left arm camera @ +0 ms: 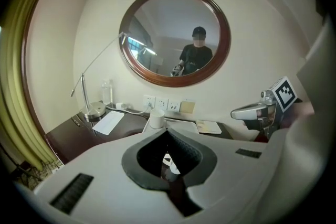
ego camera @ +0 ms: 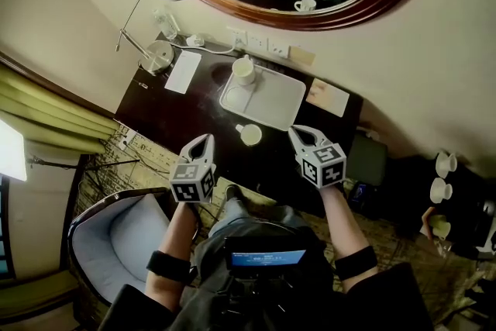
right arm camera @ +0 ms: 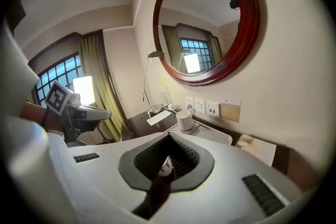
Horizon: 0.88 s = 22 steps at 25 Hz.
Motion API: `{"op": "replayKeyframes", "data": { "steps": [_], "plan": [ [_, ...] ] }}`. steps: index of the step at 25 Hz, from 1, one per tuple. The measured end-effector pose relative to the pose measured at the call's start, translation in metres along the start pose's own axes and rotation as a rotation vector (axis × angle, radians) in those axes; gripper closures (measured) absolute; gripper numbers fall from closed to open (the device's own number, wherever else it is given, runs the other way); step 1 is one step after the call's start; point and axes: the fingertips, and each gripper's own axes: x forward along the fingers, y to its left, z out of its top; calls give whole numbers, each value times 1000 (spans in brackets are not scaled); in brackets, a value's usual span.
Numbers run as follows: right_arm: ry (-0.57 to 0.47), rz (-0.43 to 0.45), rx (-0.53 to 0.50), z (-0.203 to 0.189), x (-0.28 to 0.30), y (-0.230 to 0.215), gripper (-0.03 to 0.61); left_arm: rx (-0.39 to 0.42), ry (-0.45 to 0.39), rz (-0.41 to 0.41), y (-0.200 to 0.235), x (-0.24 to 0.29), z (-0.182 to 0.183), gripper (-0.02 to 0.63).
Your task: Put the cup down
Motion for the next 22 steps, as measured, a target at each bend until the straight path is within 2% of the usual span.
{"op": "replayKeyframes", "data": {
  "steps": [8, 14, 22],
  "plan": [
    [33, -3, 19, -9, -2, 4, 575, 81, 29, -35, -9, -1, -4, 614],
    [44, 11, 28, -12, -3, 11, 575, 57, 12, -49, -12, -1, -4, 614],
    [50, 7, 57, -16, -2, 10, 575, 90, 7, -58, -7, 12, 2, 614]
  ]
}}
